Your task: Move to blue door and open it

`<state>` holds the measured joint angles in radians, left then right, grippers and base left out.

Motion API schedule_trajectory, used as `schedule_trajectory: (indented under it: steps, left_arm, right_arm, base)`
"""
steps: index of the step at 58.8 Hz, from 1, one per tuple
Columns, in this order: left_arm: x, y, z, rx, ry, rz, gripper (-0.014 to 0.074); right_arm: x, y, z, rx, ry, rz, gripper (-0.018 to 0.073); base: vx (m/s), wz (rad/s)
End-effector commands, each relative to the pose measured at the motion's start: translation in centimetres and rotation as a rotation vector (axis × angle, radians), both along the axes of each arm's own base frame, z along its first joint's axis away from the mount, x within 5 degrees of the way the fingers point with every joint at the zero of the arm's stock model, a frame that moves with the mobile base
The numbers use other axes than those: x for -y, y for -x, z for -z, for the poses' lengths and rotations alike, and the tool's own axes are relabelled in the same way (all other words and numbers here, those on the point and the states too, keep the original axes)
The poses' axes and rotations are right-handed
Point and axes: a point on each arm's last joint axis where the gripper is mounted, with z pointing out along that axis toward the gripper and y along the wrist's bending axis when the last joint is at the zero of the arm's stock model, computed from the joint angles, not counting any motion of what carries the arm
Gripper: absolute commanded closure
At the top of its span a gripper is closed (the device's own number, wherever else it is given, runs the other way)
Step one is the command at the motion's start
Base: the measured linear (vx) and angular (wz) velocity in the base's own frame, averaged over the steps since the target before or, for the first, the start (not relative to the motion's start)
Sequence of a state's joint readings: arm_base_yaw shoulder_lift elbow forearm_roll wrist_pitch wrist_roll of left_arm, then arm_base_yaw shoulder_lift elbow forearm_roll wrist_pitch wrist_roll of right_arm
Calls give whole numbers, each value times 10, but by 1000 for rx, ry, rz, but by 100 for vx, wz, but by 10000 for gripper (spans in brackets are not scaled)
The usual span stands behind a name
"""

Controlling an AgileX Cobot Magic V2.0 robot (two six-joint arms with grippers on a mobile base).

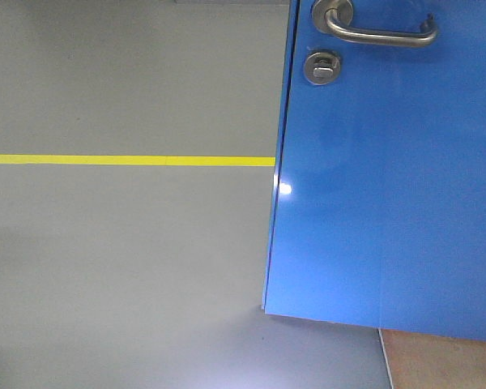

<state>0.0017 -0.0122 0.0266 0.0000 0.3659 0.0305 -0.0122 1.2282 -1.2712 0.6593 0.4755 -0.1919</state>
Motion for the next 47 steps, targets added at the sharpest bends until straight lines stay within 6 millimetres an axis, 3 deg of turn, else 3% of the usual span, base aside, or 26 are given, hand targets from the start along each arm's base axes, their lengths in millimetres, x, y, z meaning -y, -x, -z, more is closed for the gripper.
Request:
schedule_trajectory:
  steps: [1,9,19,27,35,44,47]
  left_arm:
    - [0,-1,-6,90,3,-3,526]
    - [0,-1,-6,90,3,-3,526]
    - [0,-1,-6,90,3,-3,526]
    - [0,-1,-6,90,3,-3,526]
    - [0,-1,-6,90,3,-3,526]
    - [0,-1,-6,90,3,-3,526]
    - [0,-1,-6,88,3,-3,526]
  right_arm:
    - [5,26,-24,143,130,48,557]
    - [17,58,-4,256,312,161,557]
    - [24,112,43,410,515,240,555]
    - [23,145,103,380,604,218,554]
    - [24,168,164,326,532,219,554]
    - [25,192,226,387,495,253,554]
    - [24,197,231,351,503,237,554]
  base:
    - [0,0]
    - [0,0]
    - [0,0]
    - [0,0]
    - [0,0]
    - [0,0]
    - [0,0]
